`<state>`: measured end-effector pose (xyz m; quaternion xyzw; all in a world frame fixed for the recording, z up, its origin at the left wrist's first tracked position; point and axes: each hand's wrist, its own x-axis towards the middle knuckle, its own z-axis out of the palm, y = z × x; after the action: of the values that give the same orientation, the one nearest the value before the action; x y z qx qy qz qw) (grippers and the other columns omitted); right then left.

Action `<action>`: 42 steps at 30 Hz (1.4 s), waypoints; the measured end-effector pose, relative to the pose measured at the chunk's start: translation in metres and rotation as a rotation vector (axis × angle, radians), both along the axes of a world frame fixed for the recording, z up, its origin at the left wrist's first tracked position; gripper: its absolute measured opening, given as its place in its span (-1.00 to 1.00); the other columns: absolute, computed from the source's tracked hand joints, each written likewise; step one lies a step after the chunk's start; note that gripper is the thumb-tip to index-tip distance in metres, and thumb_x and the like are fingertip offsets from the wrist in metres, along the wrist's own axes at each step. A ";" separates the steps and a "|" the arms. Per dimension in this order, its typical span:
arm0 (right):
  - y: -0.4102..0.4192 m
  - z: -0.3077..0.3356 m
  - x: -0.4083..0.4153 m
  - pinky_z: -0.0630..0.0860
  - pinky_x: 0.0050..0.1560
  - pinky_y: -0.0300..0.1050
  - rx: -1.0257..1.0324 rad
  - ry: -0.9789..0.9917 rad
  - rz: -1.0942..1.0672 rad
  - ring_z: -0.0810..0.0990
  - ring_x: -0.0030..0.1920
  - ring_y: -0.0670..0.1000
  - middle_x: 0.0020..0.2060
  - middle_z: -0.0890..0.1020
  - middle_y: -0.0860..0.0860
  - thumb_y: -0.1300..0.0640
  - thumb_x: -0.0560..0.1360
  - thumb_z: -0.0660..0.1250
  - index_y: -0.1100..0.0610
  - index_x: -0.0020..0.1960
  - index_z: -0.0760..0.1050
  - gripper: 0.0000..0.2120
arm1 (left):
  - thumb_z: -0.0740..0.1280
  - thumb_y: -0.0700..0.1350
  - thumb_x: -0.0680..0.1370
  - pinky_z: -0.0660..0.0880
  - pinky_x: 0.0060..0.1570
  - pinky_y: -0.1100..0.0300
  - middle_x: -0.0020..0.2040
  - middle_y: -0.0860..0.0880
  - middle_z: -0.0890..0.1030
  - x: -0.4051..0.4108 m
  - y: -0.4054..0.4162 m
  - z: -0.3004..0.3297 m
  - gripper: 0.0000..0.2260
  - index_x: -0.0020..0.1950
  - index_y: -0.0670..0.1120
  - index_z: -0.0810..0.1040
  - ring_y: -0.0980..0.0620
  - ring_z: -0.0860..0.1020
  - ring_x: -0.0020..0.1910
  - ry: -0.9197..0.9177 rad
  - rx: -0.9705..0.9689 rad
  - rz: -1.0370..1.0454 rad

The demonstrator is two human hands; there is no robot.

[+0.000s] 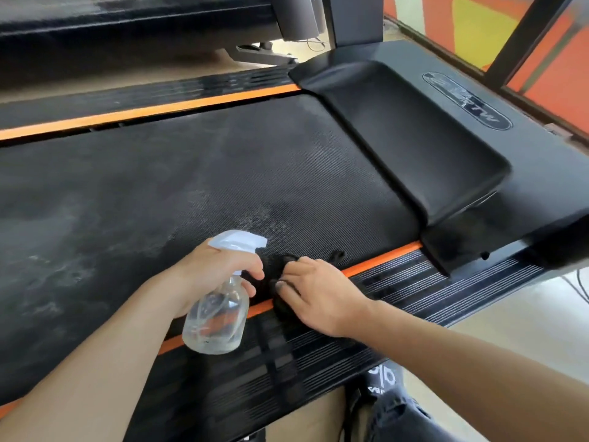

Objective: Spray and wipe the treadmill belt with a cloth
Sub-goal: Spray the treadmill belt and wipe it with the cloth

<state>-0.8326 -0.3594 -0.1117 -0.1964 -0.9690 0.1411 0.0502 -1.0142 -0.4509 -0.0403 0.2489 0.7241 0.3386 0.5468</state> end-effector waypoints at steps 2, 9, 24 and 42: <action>0.035 -0.004 0.039 0.48 -0.09 0.06 0.149 -0.012 -0.072 0.51 -0.12 0.11 -0.20 0.54 -0.01 -0.04 0.64 0.02 0.05 -0.20 0.53 -0.60 | 0.50 -0.24 0.47 0.58 -0.32 0.16 0.17 -0.16 0.67 0.001 -0.001 0.001 -0.74 0.06 0.07 0.71 -0.07 0.71 -0.25 -0.007 0.014 -0.006; 0.052 0.000 0.057 0.50 -0.11 0.07 0.260 -0.007 -0.519 0.55 -0.15 0.18 -0.29 0.57 0.05 0.00 0.60 0.05 0.13 -0.33 0.54 -0.54 | 0.52 -0.23 0.43 0.62 -0.18 0.05 0.22 -0.23 0.67 0.004 0.001 -0.003 -0.61 0.18 0.15 0.68 -0.06 0.74 -0.22 -0.043 0.039 -0.007; 0.071 -0.018 0.075 0.47 -0.08 0.08 0.234 0.027 -0.492 0.50 -0.12 0.16 -0.23 0.53 0.03 0.00 0.62 0.05 0.12 -0.28 0.51 -0.59 | 0.46 -0.15 0.50 0.61 -0.22 0.15 -0.17 -0.11 0.73 -0.008 0.005 -0.005 -0.86 -0.03 -0.22 0.67 -0.01 0.73 -0.29 0.112 0.017 0.225; 0.070 -0.022 0.061 0.47 -0.04 0.07 0.241 0.035 -0.550 0.52 -0.11 0.17 -0.25 0.57 0.02 -0.02 0.59 0.02 0.06 -0.38 0.41 -0.58 | 0.46 -0.11 0.48 0.64 -0.13 0.11 -0.20 -0.04 0.73 -0.002 0.010 -0.011 -0.85 -0.01 -0.15 0.68 0.00 0.77 -0.21 0.167 0.089 0.265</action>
<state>-0.7718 -0.2892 -0.1337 -0.4417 -0.8882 0.0094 0.1262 -1.0165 -0.4410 -0.0511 0.2026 0.7778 0.4177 0.4237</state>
